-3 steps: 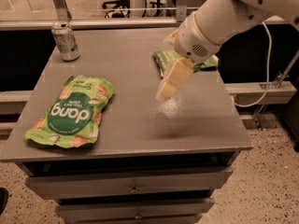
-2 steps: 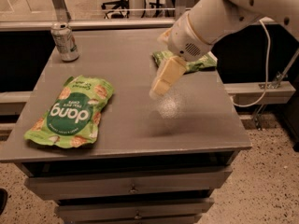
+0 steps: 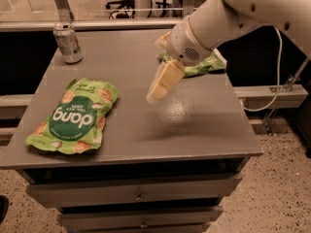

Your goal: Pick green rice chip bag

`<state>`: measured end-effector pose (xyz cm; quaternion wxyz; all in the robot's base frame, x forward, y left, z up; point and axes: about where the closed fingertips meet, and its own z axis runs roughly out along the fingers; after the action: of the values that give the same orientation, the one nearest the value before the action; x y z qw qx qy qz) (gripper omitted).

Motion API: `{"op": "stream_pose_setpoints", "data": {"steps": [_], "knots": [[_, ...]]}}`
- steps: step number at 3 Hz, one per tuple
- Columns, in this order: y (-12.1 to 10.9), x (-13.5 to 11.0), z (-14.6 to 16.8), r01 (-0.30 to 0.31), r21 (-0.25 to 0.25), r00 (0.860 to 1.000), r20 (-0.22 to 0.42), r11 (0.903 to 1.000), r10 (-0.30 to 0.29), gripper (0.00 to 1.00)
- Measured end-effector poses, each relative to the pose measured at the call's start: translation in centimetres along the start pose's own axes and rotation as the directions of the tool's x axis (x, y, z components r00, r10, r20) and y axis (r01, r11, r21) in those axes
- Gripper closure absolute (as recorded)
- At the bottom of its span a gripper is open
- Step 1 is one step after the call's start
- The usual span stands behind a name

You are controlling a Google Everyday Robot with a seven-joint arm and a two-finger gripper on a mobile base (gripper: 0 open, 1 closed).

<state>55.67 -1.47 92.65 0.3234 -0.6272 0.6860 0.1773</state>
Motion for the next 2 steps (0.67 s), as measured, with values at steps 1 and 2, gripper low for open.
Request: {"op": "stream_pose_setpoints", "data": {"steps": [1,2], "knots": [[0.3,-3.0,4.3,0.027,-0.079,0.994,0.106,0.9965,-0.018,0.00],[1.1,-6.8,10.1,0.058,-0.195,0.982,0.187,0.9790,-0.021,0.00]]}}
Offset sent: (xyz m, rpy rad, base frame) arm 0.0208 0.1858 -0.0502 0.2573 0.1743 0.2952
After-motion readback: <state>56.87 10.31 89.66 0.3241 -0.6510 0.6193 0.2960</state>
